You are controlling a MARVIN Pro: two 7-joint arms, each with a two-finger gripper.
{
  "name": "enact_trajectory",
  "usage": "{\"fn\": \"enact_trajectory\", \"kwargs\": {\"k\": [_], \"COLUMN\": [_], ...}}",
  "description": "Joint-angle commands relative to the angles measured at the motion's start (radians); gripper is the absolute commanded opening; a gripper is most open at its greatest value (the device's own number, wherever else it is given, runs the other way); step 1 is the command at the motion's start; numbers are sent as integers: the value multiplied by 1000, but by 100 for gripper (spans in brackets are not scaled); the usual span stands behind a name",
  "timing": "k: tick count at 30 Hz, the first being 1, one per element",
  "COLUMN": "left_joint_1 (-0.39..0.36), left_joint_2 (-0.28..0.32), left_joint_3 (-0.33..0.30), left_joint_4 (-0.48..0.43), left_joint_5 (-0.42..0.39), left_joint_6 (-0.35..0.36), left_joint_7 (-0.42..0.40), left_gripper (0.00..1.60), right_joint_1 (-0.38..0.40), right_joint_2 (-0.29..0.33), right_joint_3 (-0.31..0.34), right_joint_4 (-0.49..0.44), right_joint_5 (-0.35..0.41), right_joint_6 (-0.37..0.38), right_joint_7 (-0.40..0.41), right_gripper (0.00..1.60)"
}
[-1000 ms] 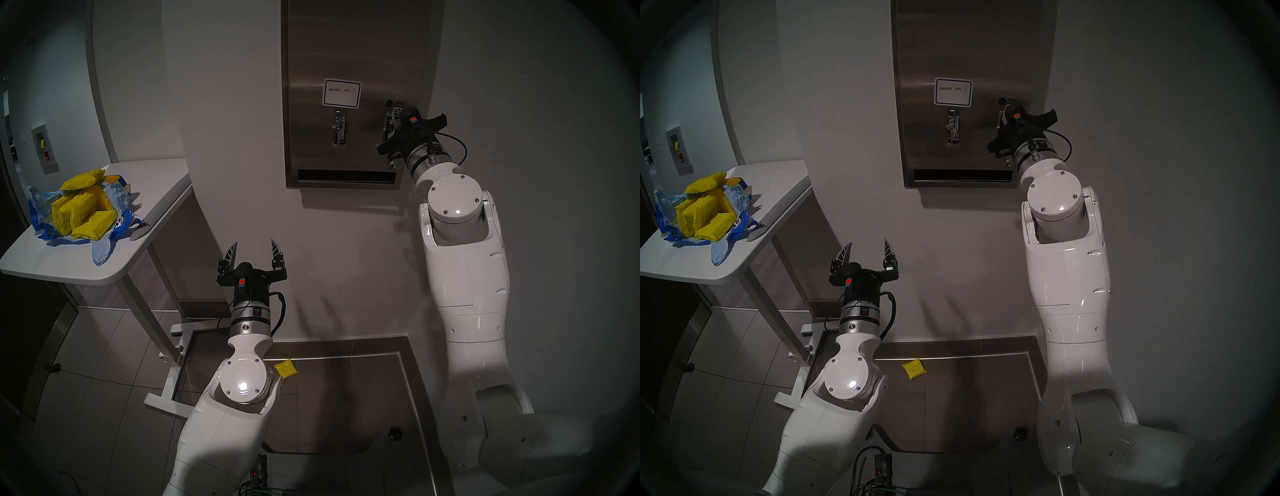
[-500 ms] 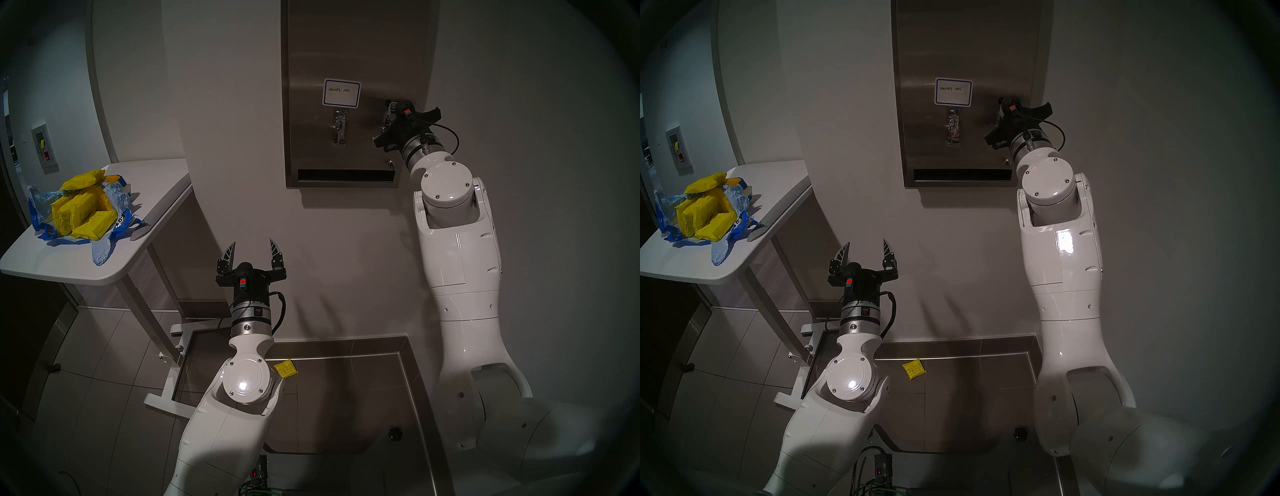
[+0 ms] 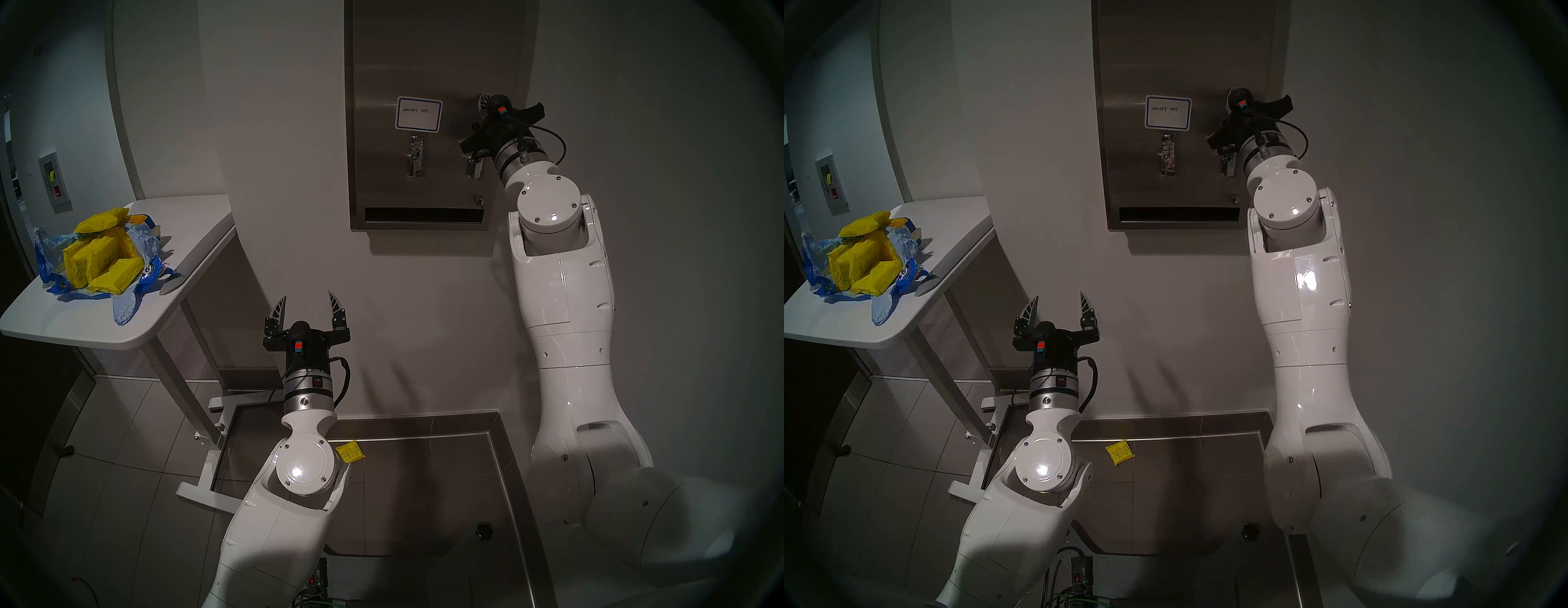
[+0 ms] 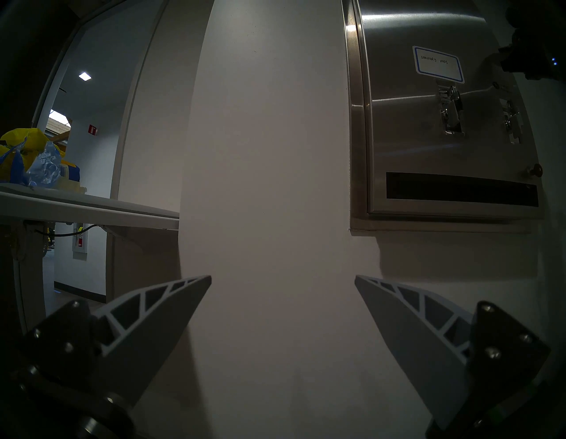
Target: Open the dispenser door, put the pads inside, close the door
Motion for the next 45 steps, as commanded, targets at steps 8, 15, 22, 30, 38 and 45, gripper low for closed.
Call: {"fn": "enact_trajectory", "kwargs": {"k": [8, 15, 22, 30, 38, 45], "left_joint_1": [-26, -27, -27, -27, -28, -28], "left_joint_2": [0, 1, 2, 3, 4, 7], "left_joint_3": [4, 9, 14, 18, 21, 24], "left_joint_4": [-39, -42, -46, -49, -50, -52], "left_joint_5": [42, 59, 75, 88, 93, 95], "left_joint_6": [3, 10, 19, 29, 34, 38], "left_joint_7": [26, 43, 58, 71, 79, 83], "left_gripper": [160, 160, 160, 160, 160, 160], "right_joint_1": [167, 233, 298, 327, 245, 153], "right_joint_2": [35, 44, 69, 102, 132, 135], "right_joint_3": [11, 15, 40, 82, 139, 178], "right_joint_4": [120, 189, 236, 275, 184, 88], "right_joint_5": [-32, -40, -45, -47, -51, -48], "right_joint_6": [-23, -33, -30, -35, -15, 27], "right_joint_7": [15, 28, 42, 42, 50, 87], "right_gripper": [0, 0, 0, 0, 0, 0]}}
